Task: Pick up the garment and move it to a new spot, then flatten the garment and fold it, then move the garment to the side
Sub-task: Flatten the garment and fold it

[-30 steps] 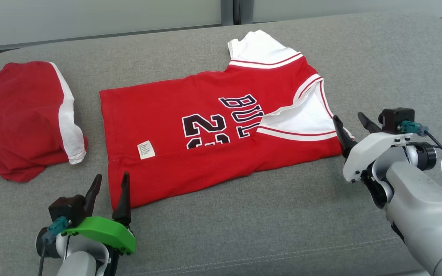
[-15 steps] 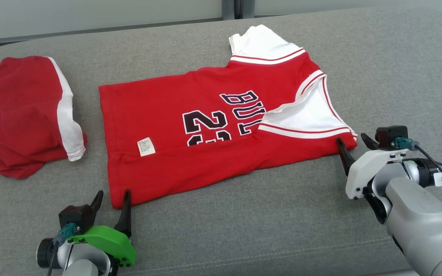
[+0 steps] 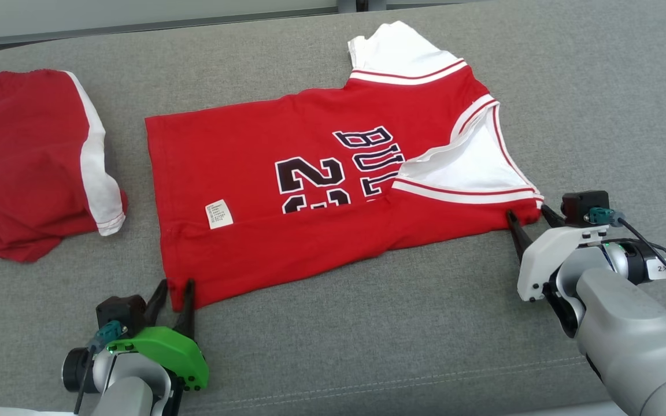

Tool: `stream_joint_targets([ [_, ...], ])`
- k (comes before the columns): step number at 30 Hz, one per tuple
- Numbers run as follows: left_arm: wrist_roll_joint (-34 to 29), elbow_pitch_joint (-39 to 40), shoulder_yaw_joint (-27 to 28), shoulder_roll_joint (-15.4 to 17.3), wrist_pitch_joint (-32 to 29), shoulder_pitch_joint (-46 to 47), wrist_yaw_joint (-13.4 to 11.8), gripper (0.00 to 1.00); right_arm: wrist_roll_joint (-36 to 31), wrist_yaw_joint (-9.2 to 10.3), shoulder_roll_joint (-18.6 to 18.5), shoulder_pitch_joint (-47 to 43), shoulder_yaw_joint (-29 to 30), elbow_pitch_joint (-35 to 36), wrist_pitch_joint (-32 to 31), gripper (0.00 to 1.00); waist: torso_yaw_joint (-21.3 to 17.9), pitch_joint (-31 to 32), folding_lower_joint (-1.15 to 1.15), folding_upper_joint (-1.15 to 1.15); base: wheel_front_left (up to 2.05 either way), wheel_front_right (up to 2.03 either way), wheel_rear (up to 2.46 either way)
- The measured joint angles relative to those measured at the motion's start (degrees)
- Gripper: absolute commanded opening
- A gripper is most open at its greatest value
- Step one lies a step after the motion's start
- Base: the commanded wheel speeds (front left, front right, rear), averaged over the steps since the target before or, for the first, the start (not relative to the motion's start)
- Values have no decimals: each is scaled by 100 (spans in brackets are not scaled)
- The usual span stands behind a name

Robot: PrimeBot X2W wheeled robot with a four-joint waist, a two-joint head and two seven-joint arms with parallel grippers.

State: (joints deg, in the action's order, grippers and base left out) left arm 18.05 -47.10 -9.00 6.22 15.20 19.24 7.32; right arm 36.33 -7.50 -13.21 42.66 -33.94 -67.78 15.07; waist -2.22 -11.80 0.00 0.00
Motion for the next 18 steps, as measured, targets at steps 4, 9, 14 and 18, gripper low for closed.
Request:
stream_joint_targets([
  [4,7,14,-56,3,-2,21,8,0,-16,-2,18,-1,-22,12,0,0,-10,23,0,0,0,0,0],
  [9,-3,157,-55,35,-8,-136,7,0,-12,-4,-41,-81,42,214,0,0,-15,139,0,0,0,0,0],
  [14,-20,356,-18,37,-8,-421,16,0,38,-5,-175,-396,198,530,-1,0,-3,340,0,0,0,0,0],
  [18,-20,448,-1,41,-8,-675,23,0,58,-7,-288,-767,305,823,-1,0,12,533,0,0,0,0,0],
])
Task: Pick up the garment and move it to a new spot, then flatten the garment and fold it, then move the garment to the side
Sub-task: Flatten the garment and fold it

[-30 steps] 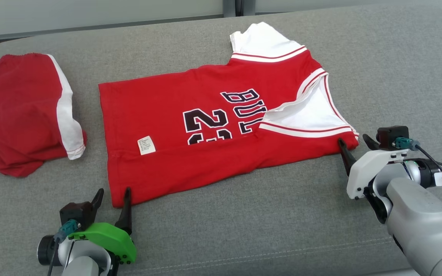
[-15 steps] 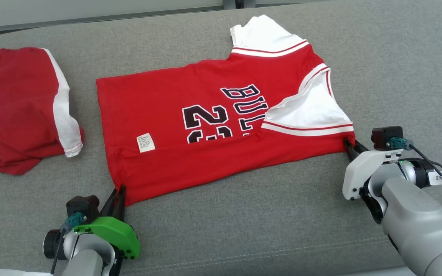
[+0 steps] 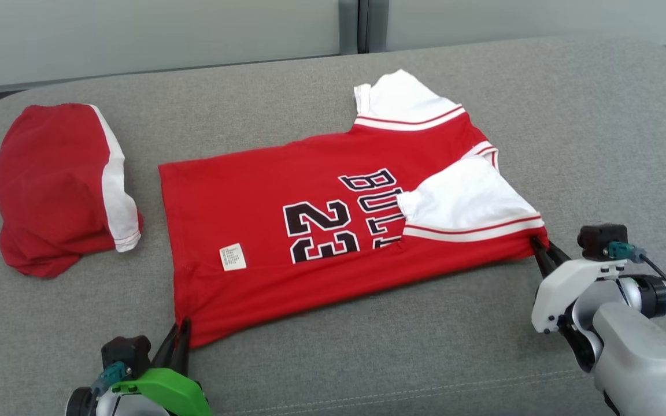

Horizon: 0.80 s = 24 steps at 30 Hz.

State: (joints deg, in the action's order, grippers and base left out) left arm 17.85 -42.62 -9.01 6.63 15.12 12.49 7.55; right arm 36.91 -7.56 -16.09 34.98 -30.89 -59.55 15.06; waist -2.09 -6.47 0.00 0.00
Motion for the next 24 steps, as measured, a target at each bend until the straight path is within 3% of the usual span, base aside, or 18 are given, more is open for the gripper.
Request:
stream_joint_targets([
  [8,48,70,-22,18,0,-405,1,0,114,-2,-264,-1018,98,570,0,0,6,319,0,0,0,0,0],
  [21,151,-137,126,66,-1,-594,1,0,315,-5,-271,-1784,136,1088,-191,0,-162,372,0,0,0,0,0],
  [22,160,-191,157,55,0,-595,-30,100,267,-3,-271,-1839,280,1080,-221,100,-173,399,0,0,0,0,0],
  [24,160,-189,203,65,0,-601,-57,100,267,2,-323,-1871,387,1090,-218,100,-164,399,0,0,0,0,0],
])
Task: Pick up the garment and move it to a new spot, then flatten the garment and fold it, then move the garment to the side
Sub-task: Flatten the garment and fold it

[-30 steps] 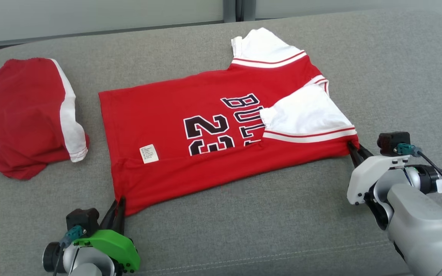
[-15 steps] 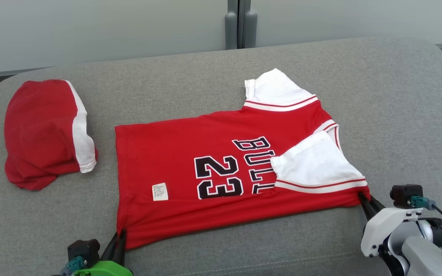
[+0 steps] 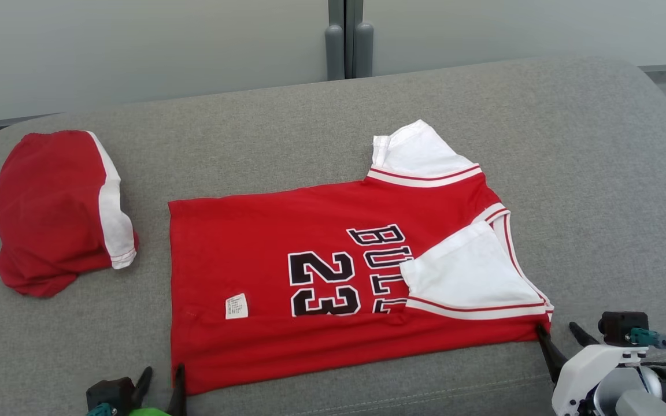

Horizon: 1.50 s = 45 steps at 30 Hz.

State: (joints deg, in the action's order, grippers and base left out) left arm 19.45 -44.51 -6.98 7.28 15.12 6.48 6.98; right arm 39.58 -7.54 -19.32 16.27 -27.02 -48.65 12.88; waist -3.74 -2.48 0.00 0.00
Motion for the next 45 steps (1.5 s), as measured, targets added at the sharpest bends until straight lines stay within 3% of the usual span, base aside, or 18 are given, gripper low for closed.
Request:
stream_joint_targets([
  [13,-223,1011,325,-89,-1,-202,-48,100,-304,0,-59,-103,735,737,168,100,40,-1,0,0,0,0,0],
  [26,-800,2619,648,-278,0,-453,-96,100,-1255,0,336,-364,1566,1915,218,100,19,39,0,0,0,0,0],
  [35,-944,3027,911,-387,0,-656,-319,100,-1973,0,699,-687,2256,2496,218,100,13,111,0,0,0,0,0],
  [45,-1032,3126,1005,-427,0,-818,-417,100,-2359,1,935,-901,2577,2730,218,100,9,113,0,0,0,0,0],
])
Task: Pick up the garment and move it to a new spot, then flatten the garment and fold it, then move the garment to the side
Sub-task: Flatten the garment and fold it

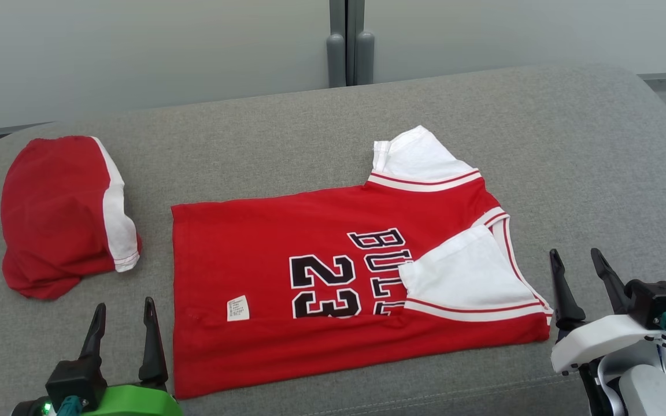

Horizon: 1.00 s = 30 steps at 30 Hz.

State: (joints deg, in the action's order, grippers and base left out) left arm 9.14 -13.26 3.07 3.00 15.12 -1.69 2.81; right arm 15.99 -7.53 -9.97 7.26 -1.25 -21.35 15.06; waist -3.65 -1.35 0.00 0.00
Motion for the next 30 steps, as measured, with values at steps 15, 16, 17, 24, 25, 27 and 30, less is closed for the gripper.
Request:
stream_joint_targets([
  [15,-298,-378,-246,140,-1,447,271,100,-56,0,-42,281,-233,-114,0,100,51,-67,0,0,0,0,0],
  [16,-278,-488,-310,167,-1,545,310,100,-56,0,-46,348,-255,-144,-1,100,49,-82,0,0,0,0,0],
  [17,-263,-604,-380,189,0,666,336,100,-56,0,-46,407,-281,-170,-1,100,46,-102,0,0,0,0,0],
  [24,63,-1627,-809,412,-12,1694,436,100,-46,0,-47,767,-494,-237,-1,100,-43,-330,0,0,0,0,0],
  [25,119,-1802,-879,455,-42,1843,447,100,-41,0,-44,828,-535,-244,-1,100,-71,-374,0,0,0,0,0],
  [27,244,-2102,-1004,528,-43,2131,452,100,-21,0,-46,921,-586,-263,0,100,-136,-464,0,0,0,0,0],
  [30,581,-2666,-1358,731,-69,2665,458,100,-3,0,-32,1053,-648,-289,0,100,-287,-658,0,0,0,0,0],
])
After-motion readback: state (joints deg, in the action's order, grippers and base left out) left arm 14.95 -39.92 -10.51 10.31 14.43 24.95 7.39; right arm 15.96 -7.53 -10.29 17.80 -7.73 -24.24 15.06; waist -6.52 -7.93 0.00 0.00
